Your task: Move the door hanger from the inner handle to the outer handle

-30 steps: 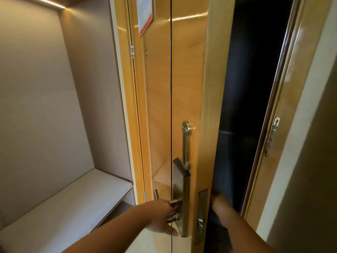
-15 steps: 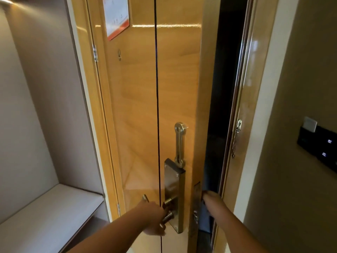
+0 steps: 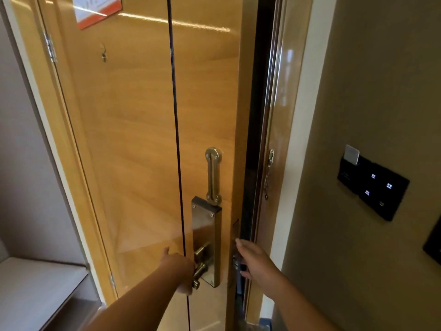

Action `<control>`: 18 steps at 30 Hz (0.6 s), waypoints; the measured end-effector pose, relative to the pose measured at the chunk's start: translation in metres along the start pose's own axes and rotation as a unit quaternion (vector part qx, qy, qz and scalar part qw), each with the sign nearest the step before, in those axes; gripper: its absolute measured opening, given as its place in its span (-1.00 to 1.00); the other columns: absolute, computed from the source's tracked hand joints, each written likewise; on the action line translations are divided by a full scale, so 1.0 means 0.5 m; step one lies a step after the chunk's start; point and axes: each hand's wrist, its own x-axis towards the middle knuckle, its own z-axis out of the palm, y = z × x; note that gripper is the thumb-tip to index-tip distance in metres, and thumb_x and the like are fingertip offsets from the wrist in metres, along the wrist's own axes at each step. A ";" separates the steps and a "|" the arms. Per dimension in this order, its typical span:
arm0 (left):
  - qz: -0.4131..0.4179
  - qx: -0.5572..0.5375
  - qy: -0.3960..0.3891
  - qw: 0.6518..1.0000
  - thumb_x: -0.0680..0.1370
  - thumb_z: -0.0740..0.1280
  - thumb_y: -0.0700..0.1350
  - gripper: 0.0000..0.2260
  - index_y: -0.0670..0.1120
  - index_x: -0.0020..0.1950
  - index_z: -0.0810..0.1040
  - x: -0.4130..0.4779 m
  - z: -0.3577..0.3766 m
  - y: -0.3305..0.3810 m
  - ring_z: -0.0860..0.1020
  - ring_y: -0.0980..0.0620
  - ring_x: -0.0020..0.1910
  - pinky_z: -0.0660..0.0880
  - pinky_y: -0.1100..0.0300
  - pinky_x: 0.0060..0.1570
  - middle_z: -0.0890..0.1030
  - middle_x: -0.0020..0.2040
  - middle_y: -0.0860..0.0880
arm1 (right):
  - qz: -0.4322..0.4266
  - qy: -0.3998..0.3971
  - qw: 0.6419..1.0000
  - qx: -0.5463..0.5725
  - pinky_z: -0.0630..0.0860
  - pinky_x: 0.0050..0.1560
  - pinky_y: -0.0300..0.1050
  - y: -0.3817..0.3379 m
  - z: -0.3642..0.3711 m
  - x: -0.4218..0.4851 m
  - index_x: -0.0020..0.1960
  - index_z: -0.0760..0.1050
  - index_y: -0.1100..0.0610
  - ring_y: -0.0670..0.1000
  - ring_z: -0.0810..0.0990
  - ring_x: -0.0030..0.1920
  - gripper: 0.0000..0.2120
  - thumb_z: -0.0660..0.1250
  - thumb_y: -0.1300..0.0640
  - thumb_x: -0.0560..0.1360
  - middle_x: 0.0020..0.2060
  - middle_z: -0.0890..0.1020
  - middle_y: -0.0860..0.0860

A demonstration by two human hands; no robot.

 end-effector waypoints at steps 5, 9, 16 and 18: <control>-0.007 0.019 -0.020 1.000 0.43 0.35 0.08 -0.59 -0.04 0.24 0.49 0.060 -0.023 0.018 0.44 -0.16 0.21 0.03 -0.29 0.32 0.57 0.09 -0.08 | -0.029 -0.007 1.000 0.002 0.32 0.34 0.09 0.011 -0.024 0.032 0.24 0.33 -0.23 0.04 0.38 0.34 -0.72 0.20 -0.06 0.54 0.12 0.47 -0.14; 0.019 0.008 -0.064 0.998 0.41 0.39 0.11 -0.55 -0.07 0.22 0.49 0.112 -0.053 0.022 0.48 -0.15 0.12 0.21 -0.21 0.23 0.54 -0.05 -0.06 | -0.038 -0.015 0.999 -0.013 0.35 0.30 0.05 0.018 -0.042 0.081 0.23 0.29 -0.31 -0.10 0.43 0.14 -0.64 0.28 -0.05 0.50 0.02 0.48 -0.28; 0.117 -0.130 -0.134 0.975 0.46 0.39 0.09 -0.57 -0.11 0.24 0.50 0.230 -0.100 0.036 0.53 -0.10 0.15 0.44 -0.02 0.15 0.59 0.19 -0.10 | -0.047 0.021 0.998 -0.023 0.53 -0.07 -0.24 -0.001 -0.094 0.180 0.02 0.40 -0.49 -0.24 0.50 0.03 -0.69 0.38 -0.14 0.39 0.03 0.53 -0.34; 0.144 -0.189 -0.179 0.955 0.50 0.37 0.05 -0.62 -0.14 0.22 0.52 0.270 -0.110 0.042 0.56 -0.12 0.14 0.47 -0.03 0.16 0.61 0.18 -0.12 | -0.051 0.047 0.997 -0.029 0.56 -0.10 -0.25 -0.007 -0.108 0.212 0.04 0.39 -0.48 -0.22 0.53 0.04 -0.66 0.40 -0.16 0.37 0.05 0.53 -0.33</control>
